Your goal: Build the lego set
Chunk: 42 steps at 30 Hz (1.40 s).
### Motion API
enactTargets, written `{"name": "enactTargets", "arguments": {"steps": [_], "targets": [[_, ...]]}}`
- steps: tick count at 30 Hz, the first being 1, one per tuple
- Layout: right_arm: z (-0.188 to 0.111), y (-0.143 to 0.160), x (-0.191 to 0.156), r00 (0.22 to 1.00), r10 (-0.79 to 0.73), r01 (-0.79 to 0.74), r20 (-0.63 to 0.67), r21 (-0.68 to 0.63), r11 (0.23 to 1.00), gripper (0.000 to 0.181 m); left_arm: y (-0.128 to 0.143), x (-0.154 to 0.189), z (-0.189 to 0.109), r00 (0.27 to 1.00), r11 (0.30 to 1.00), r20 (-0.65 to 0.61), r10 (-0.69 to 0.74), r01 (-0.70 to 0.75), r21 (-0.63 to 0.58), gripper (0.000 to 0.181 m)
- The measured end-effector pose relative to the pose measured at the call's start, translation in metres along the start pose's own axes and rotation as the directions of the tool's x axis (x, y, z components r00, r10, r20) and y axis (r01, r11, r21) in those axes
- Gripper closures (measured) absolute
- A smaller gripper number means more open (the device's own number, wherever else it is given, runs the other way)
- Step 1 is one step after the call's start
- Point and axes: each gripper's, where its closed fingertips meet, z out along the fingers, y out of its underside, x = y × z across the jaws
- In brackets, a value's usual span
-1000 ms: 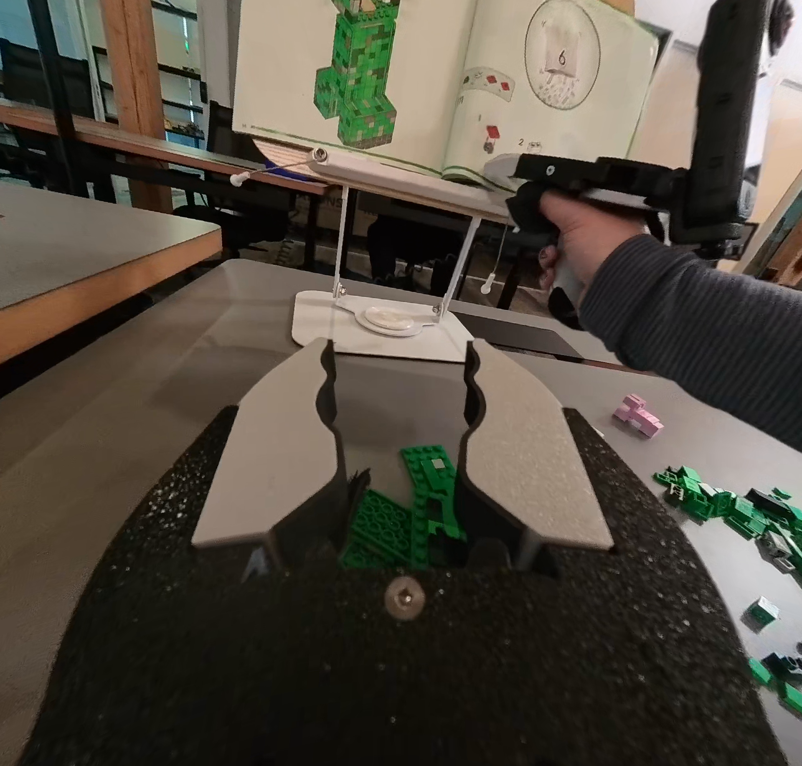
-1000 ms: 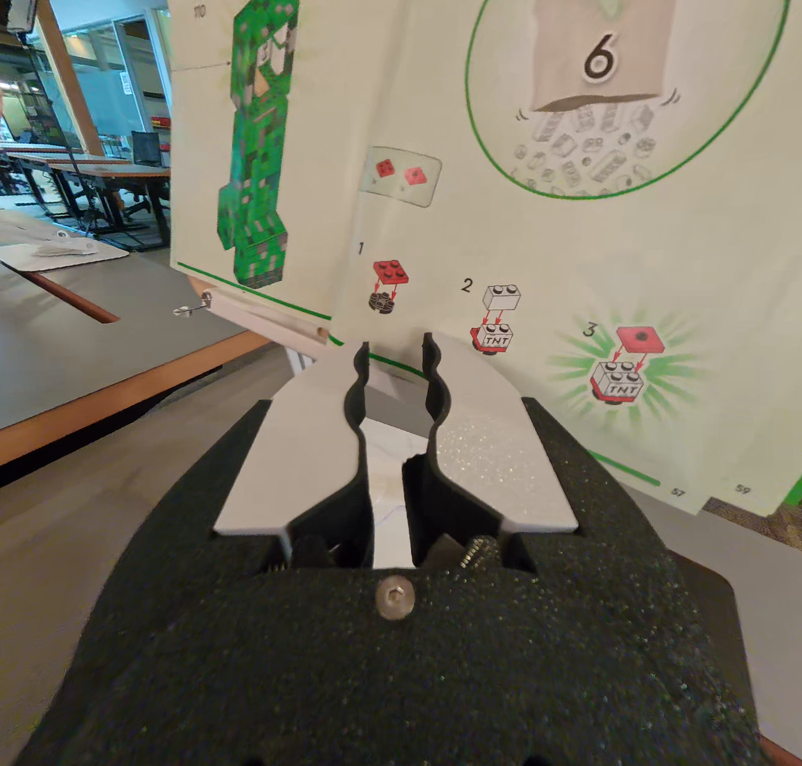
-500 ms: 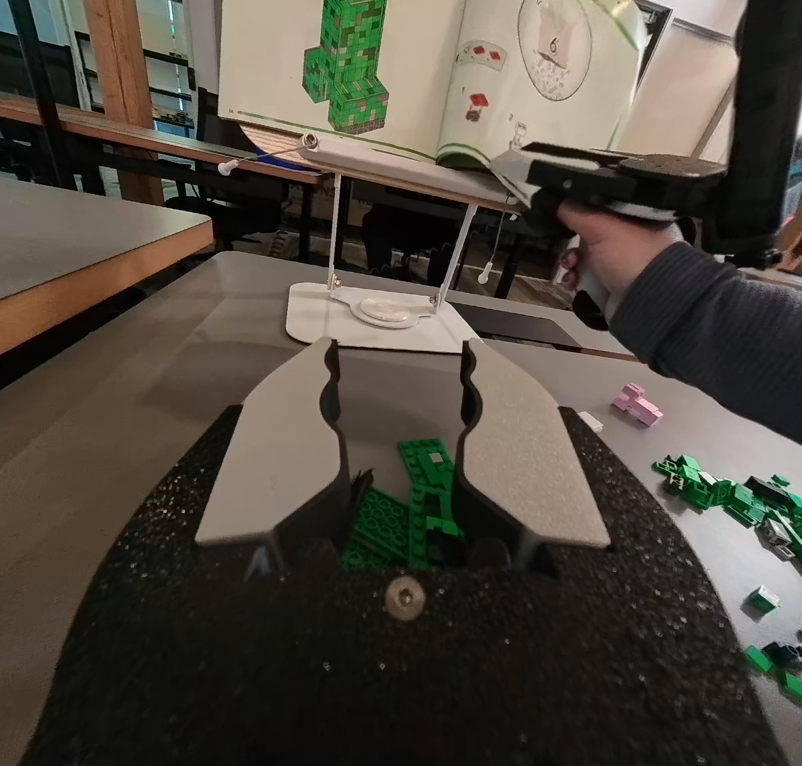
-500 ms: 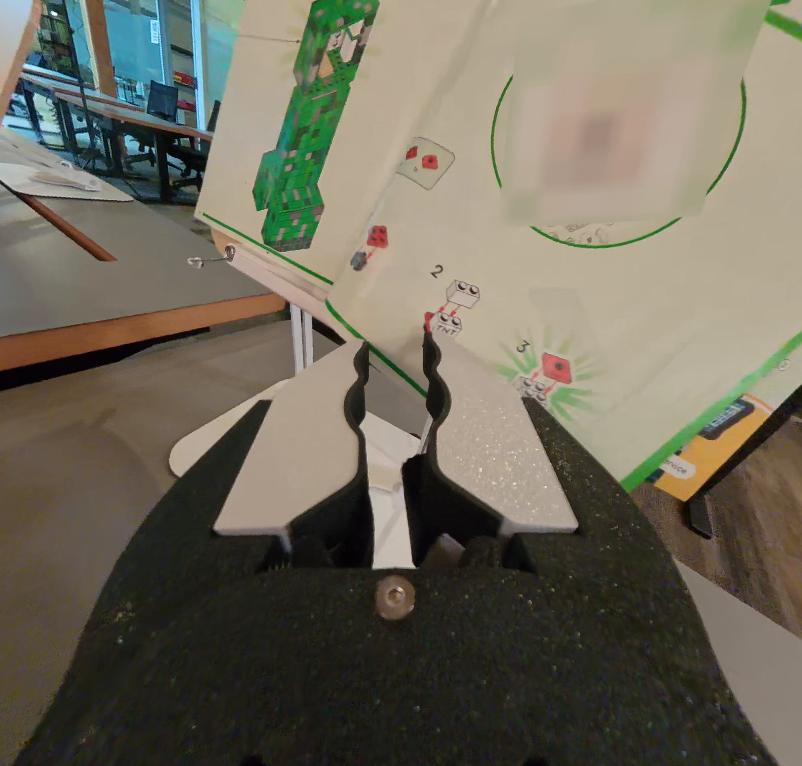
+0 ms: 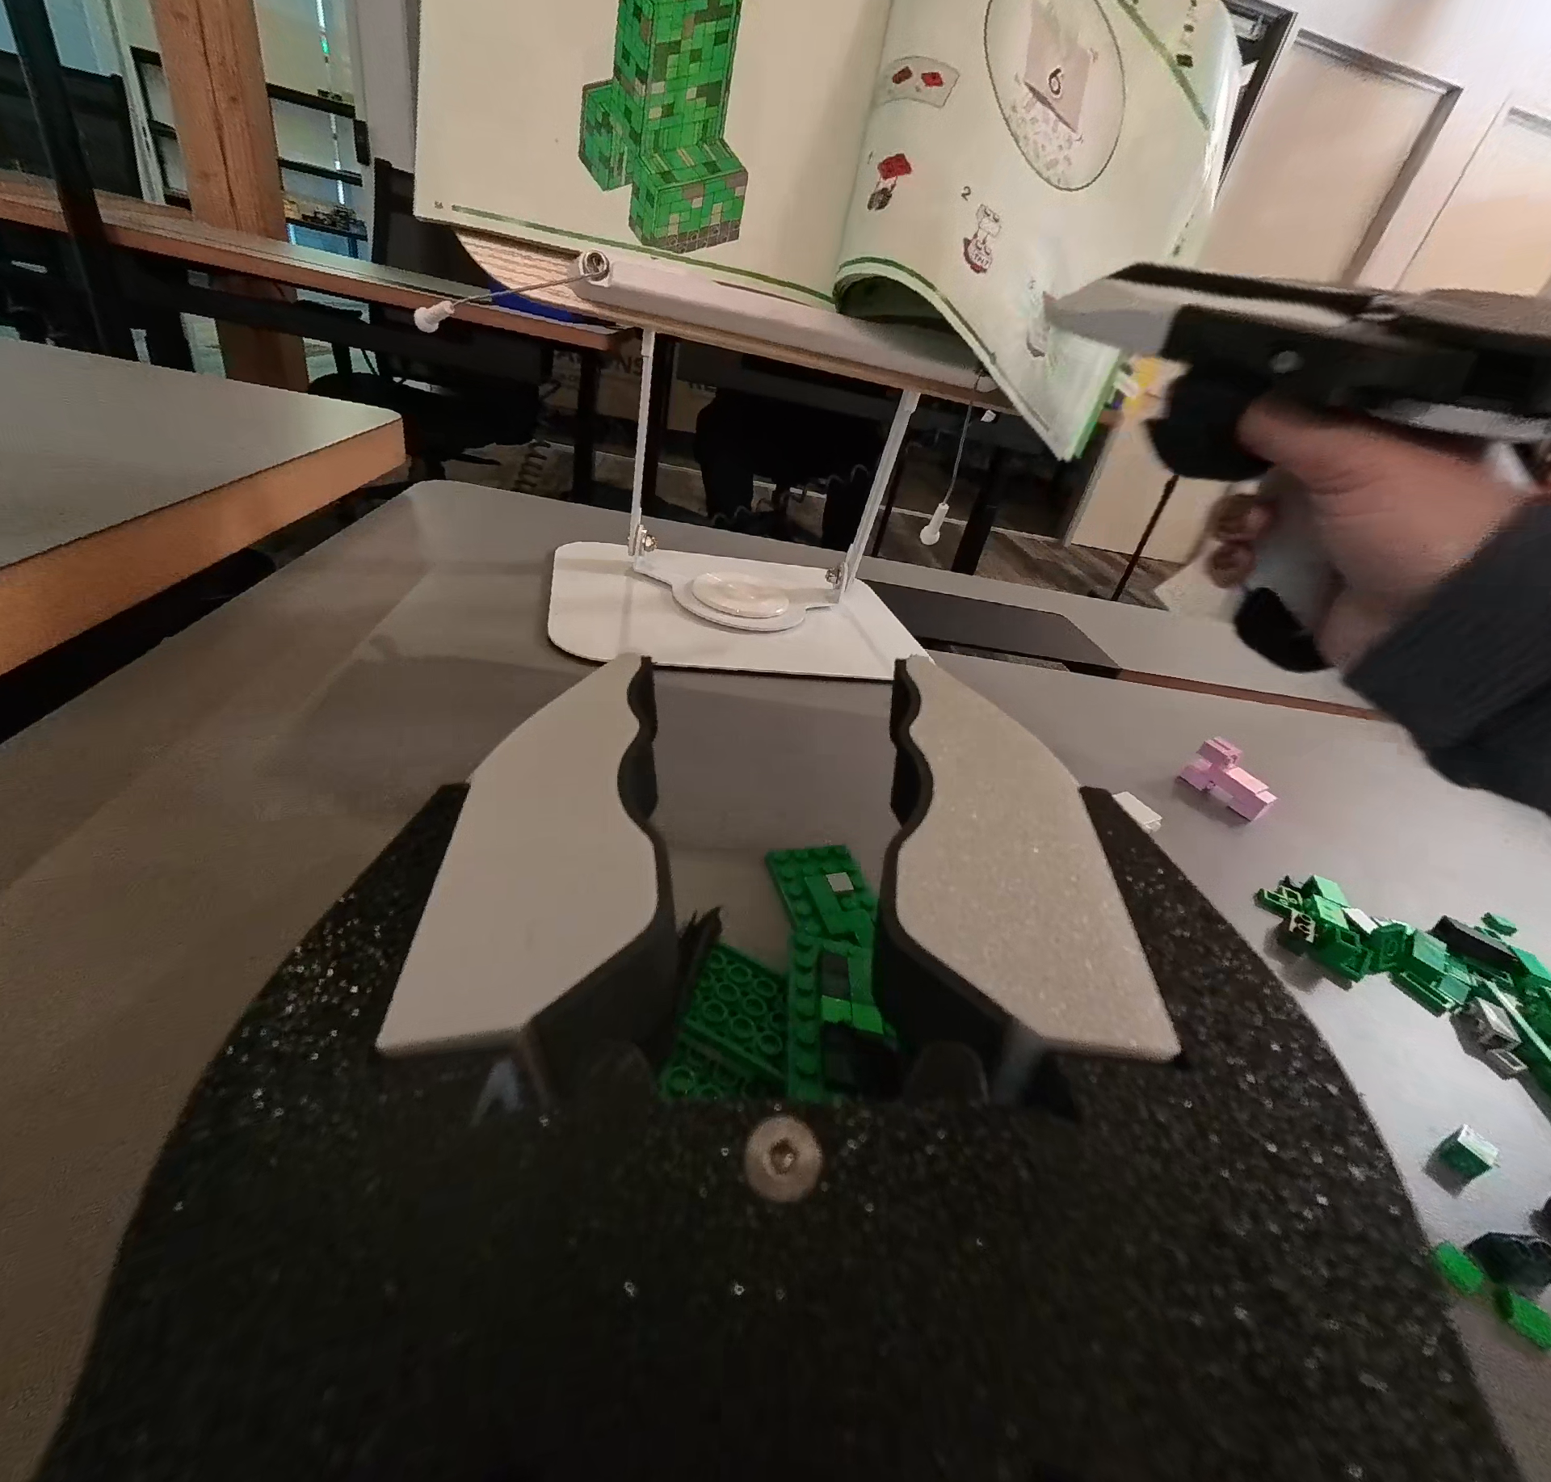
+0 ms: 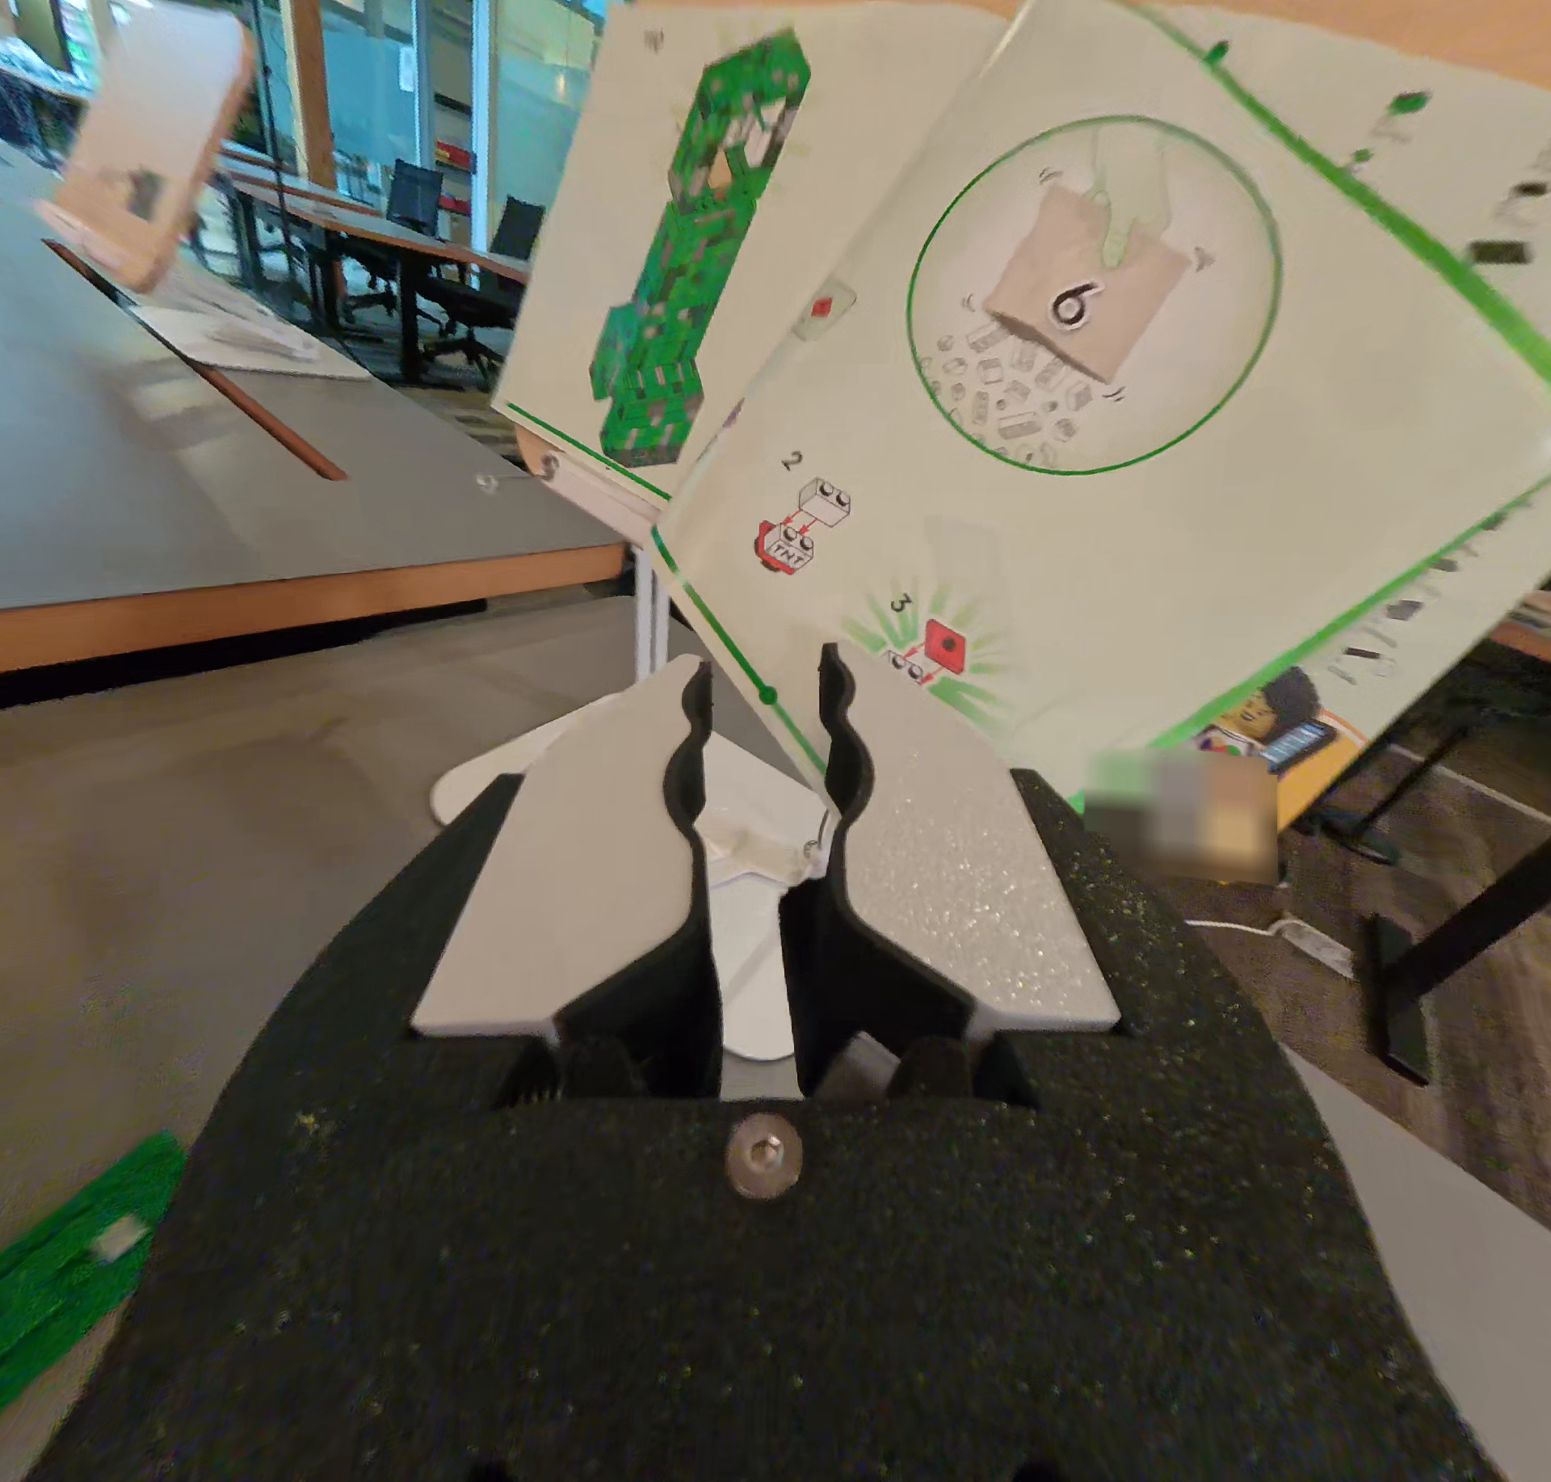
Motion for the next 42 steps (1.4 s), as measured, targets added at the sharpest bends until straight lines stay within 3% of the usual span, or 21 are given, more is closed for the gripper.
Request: {"name": "enactTargets", "arguments": {"steps": [6, 10, 24, 28, 31, 36, 42], "targets": [[-0.078, -0.025, 0.012, 0.995, 0.095, -0.094, 0.032, -0.015, 0.995, 0.156, 0.0, 0.0, 0.0, 1.0, 1.0, -0.005, -0.007, 0.007, -0.001, 0.129], [-0.113, -0.02, 0.025, 0.983, 0.182, -0.181, 0.015, -0.048, 0.982, 0.156, 0.0, 0.002, -0.001, 1.0, 1.0, -0.008, 0.002, -0.002, -0.004, 0.13], [-0.117, 0.002, 0.022, 0.991, 0.077, -0.062, 0.11, -0.141, 0.988, 0.156, -0.005, -0.003, -0.004, 0.998, 0.998, -0.016, -0.055, 0.054, -0.03, 0.139], [-0.119, 0.001, 0.021, 0.989, 0.073, -0.056, 0.125, -0.137, 0.989, 0.156, -0.026, -0.011, -0.001, 0.993, 0.993, -0.001, -0.114, 0.114, 0.011, 0.145], [-0.118, -0.002, 0.015, 0.985, 0.074, -0.055, 0.153, -0.125, 0.991, 0.156, -0.05, -0.025, 0.027, 0.995, 0.995, -0.018, -0.101, 0.101, 0.015, 0.153], [-0.114, -0.004, 0.007, 0.98, 0.048, -0.024, 0.192, -0.121, 0.992, 0.156, -0.097, -0.058, 0.102, 0.999, 1.0, -0.031, -0.031, 0.031, 0.0, 0.166], [-0.112, -0.002, 0.008, 0.974, 0.078, -0.052, 0.212, -0.122, 0.991, 0.157, -0.105, -0.099, 0.169, 0.995, 0.994, 0.016, 0.101, -0.1, -0.05, 0.16]]}}
